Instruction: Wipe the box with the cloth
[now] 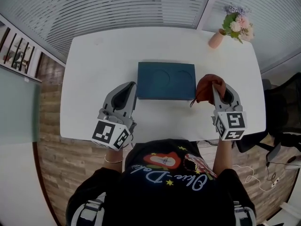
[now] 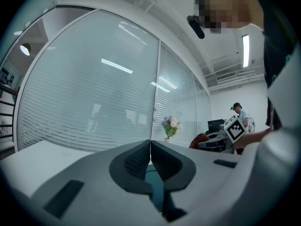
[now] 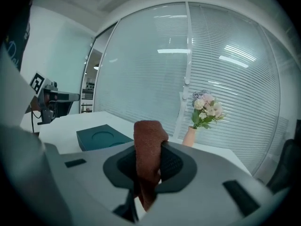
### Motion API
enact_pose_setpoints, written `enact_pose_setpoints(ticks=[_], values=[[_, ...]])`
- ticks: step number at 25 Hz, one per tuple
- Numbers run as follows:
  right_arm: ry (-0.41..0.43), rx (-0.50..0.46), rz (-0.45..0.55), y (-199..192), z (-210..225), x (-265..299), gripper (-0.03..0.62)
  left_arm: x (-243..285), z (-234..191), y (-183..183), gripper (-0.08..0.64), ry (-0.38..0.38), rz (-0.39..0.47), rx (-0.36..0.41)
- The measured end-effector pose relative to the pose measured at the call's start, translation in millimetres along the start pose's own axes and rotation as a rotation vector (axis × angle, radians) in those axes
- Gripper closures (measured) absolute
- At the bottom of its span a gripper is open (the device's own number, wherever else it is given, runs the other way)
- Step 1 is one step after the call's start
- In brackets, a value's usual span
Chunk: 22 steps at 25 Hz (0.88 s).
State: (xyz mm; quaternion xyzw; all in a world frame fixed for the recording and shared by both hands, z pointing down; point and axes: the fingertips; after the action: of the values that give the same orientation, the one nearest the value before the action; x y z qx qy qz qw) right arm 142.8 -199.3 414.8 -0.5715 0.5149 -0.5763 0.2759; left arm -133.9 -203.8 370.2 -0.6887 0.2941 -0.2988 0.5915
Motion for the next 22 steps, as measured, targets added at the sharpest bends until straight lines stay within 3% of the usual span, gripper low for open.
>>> enact_pose_setpoints(ticks=[9, 17, 22], values=[[-0.041, -0.005, 0.193, 43.3, -1.8, -15.7, 0.535, 1.6, -2.9, -3.2, 0.555, -0.003, -0.006, -0.023], [-0.008, 0.009, 0.229, 50.5, -7.7, -17.0, 0.535, 6.2, -1.0, -7.4, 0.555, -0.007, -0.024, -0.01], [-0.007, -0.049, 0.214, 52.8, -13.0, -17.1, 0.54, 5.6, -1.8, -7.6, 0.555, -0.005, -0.022, -0.013]])
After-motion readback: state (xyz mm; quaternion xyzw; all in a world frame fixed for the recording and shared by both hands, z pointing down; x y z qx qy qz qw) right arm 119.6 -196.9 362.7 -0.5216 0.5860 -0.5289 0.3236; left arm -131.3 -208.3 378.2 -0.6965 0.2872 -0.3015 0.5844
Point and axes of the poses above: the fingertips, and each gripper's own axes: x forward along the fingers, z to its right, y out of its top, and after that the axes turned 1 degree about -z, right-handed
